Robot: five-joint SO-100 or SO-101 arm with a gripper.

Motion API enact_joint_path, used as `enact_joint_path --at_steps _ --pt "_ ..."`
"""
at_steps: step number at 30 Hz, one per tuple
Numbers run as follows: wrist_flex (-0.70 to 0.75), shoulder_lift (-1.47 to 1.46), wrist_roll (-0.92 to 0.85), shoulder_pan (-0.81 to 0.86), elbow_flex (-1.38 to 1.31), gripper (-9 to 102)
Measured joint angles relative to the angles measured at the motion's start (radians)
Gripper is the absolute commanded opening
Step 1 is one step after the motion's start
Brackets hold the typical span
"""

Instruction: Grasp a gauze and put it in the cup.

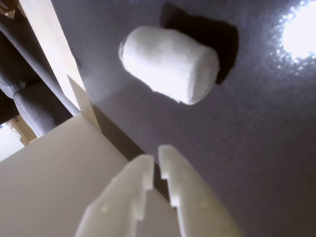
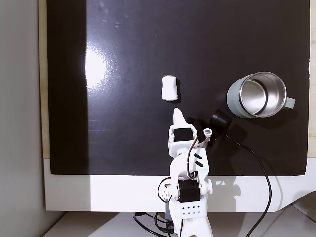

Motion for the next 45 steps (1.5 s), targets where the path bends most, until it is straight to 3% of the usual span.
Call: enact_joint_path --at_steps 8,16,28,34,45 --pt "0.005 0.0 -0.049 -0.034 0.0 0" --pt "0.153 -0.043 -0.206 -0.083 -0.12 1" --pt "0.342 -0.675 -0.499 -0.08 -0.761 7" --pt "0.492 -1.003 -0.741 -0.017 -1.072 21" --pt "0.678 -1.424 -1.181 0.04 -1.35 33"
